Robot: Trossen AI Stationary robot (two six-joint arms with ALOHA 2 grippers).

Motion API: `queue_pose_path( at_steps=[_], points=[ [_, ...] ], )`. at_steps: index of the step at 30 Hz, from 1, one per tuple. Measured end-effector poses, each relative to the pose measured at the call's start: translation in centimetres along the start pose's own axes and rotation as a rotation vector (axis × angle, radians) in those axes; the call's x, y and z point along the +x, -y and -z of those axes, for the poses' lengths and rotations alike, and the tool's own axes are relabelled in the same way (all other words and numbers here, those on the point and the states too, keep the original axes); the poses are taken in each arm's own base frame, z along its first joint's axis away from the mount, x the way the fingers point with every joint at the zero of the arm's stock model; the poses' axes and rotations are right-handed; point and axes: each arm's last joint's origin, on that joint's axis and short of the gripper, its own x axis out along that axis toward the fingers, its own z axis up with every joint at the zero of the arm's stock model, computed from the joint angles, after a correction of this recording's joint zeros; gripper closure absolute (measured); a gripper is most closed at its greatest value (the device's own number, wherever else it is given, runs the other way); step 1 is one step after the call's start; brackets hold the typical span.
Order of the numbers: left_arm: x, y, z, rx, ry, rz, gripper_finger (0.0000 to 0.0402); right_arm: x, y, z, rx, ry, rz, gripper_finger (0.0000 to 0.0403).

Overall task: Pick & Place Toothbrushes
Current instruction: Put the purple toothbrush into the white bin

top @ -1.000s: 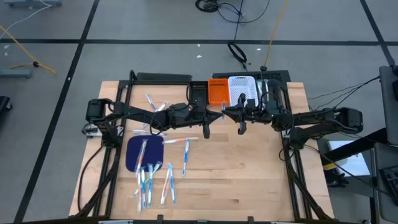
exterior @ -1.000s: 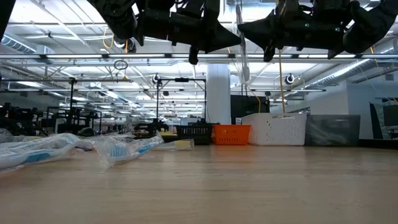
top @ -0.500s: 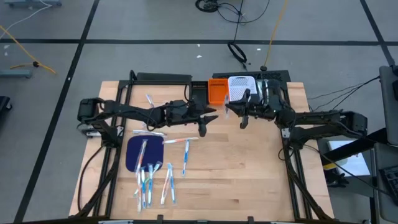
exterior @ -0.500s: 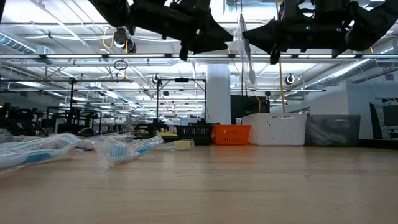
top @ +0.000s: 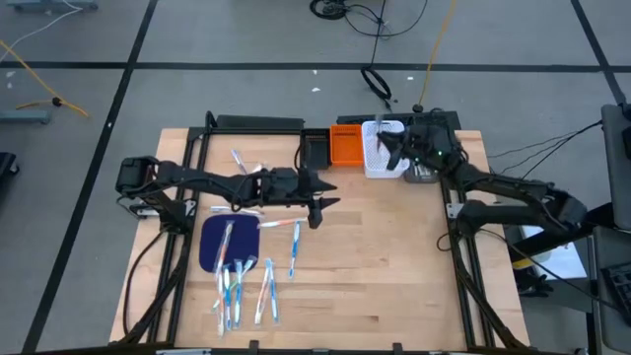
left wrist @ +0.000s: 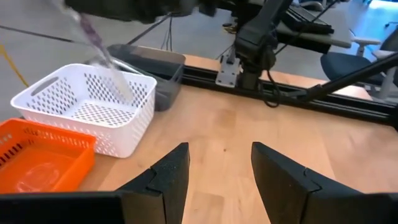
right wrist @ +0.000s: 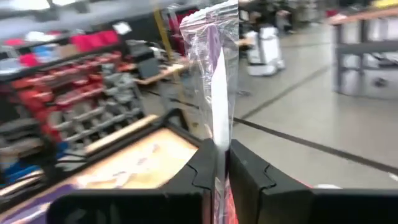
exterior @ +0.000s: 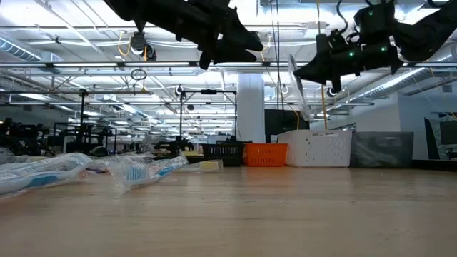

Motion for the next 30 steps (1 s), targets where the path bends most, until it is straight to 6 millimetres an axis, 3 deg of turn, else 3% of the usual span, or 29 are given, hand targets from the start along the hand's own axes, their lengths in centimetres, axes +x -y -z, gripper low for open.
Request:
queue_pose_path(
  at_steps=[9, 26, 30],
  points=[
    [0.0, 0.5, 0.0, 0.005, 0.005, 0.016, 0.0227, -0.2, 3.2, -1.0, 0.011, -0.132, 0.173, 0.0388],
    [0.0, 0.5, 0.1, 0.009, -0.007, 0.009, 0.0227, 0.3, 4.9, 0.9, 0.010, -0.289, 0.244, 0.0387],
    [0.0, 0.2, 0.4, 0.013, -0.031, -0.051, 0.0227, 0.5, 5.0, 1.3, 0.010, -0.307, 0.246, 0.0354]
  ],
)
